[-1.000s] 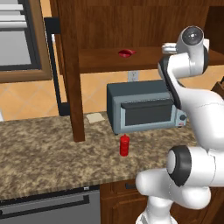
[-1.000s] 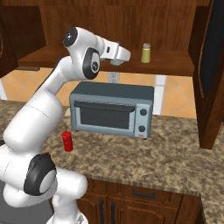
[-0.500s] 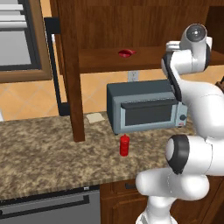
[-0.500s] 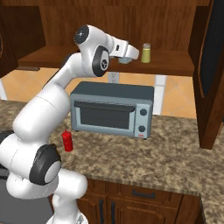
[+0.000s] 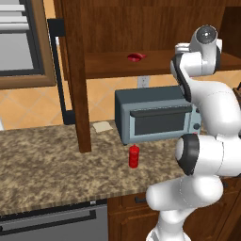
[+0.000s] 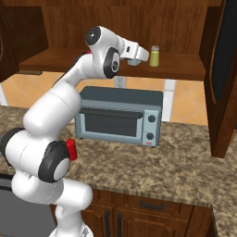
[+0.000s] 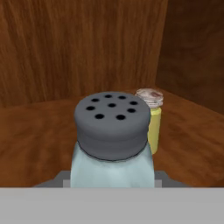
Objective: Put the shaker and condiment bottle from the counter next to their counterparts in the cabinet.
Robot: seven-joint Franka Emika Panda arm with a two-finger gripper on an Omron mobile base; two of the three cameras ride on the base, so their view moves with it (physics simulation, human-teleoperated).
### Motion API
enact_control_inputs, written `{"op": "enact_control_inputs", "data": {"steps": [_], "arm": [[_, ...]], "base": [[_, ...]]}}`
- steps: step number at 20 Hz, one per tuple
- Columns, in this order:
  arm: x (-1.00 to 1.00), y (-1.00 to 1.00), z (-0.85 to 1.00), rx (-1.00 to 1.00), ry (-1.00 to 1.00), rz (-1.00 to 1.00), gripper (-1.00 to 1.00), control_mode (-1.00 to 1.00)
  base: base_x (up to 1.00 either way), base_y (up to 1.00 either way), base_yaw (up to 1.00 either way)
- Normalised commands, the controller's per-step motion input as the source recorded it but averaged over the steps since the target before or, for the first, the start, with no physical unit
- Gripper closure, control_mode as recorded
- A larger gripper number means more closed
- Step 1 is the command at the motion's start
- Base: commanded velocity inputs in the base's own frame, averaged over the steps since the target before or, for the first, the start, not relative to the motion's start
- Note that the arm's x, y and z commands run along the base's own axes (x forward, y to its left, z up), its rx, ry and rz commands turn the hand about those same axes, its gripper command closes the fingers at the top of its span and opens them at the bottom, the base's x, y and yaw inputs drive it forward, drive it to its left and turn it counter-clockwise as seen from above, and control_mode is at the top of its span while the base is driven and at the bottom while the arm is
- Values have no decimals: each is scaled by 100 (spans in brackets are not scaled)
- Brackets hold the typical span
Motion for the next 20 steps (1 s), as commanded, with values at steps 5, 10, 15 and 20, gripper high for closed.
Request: {"op": "enact_control_inputs", "data": {"steps": [5,10,15,20], "arm": [[11,0,0,0,0,0,100,-100],[0,-11,-1,0,0,0,-100,-100],[0,-1,0,0,0,0,-100,-100],[-34,0,0,1,0,0,-100,-100]], "base": [[0,0,0],[0,0,0],[0,0,0],[0,0,0]]}}
